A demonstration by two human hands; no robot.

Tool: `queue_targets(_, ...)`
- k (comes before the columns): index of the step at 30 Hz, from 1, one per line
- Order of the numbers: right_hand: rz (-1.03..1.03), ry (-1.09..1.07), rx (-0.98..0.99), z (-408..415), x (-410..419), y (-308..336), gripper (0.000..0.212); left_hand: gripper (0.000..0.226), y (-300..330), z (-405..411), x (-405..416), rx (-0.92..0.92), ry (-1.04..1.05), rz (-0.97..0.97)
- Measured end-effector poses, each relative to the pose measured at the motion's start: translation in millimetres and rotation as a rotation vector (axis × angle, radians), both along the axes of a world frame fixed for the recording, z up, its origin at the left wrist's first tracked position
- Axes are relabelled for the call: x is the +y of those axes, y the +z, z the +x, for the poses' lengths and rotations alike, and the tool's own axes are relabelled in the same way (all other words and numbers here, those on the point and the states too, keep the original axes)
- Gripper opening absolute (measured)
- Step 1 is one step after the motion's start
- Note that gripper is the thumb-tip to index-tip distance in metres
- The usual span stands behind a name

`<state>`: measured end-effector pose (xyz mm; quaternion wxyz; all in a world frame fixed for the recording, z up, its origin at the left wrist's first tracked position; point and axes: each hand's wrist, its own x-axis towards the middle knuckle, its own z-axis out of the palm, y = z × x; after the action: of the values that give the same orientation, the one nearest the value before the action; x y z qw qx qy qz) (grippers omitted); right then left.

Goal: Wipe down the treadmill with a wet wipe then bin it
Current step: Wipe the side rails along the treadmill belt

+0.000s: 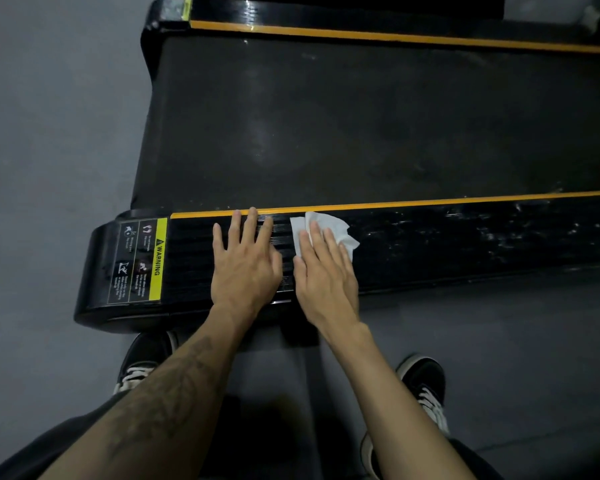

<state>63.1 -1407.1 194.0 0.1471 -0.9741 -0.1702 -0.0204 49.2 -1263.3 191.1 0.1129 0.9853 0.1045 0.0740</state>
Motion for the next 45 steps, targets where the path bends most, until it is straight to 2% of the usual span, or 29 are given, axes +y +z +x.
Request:
queue_targets(8, 0.02, -0.058, -0.032, -12, 4, -4, 0.06, 0.067, 6, 1, -3, 0.04, -0.001, 0.008)
queue_targets(13, -0.027, 0.037, 0.037, 8, 7, 4, 0.067, 0.069, 5, 1, 0, 0.04, -0.003, 0.006)
queue_targets(18, -0.033, -0.047, 0.058, -7, 5, 5, 0.069, 0.067, 5, 0, -5, 0.026, 0.005, -0.002)
queue_targets(21, -0.048, 0.022, 0.115, 4, 12, 11, 0.078, 0.067, 6, 2, -4, 0.025, 0.008, -0.01)
queue_targets(24, -0.079, 0.046, 0.114, 20, 5, 13, 0.063, 0.068, 5, 2, -3, 0.017, 0.003, -0.004)
queue_targets(26, -0.078, -0.014, 0.104, 14, 0, 11, 0.057, 0.068, 4, 1, -3, 0.02, -0.005, 0.002)
queue_targets(28, -0.055, -0.067, 0.078, -1, 4, 10, 0.061, 0.069, 4, 1, -2, 0.024, -0.007, 0.005)
queue_targets(30, -0.03, -0.031, 0.094, -3, 9, 11, 0.068, 0.068, 3, 2, -2, 0.023, 0.0, 0.002)
queue_targets(34, -0.07, 0.075, 0.163, 30, 2, 19, 0.055, 0.068, 2, 2, -2, 0.007, -0.002, -0.005)
queue_targets(40, -0.109, -0.061, 0.119, 12, 11, 16, 0.059, 0.067, 2, 3, -4, 0.006, 0.007, -0.003)
queue_targets(45, -0.14, 0.084, 0.125, 44, 18, 21, 0.055, 0.065, 1, 2, -3, 0.003, 0.003, 0.001)
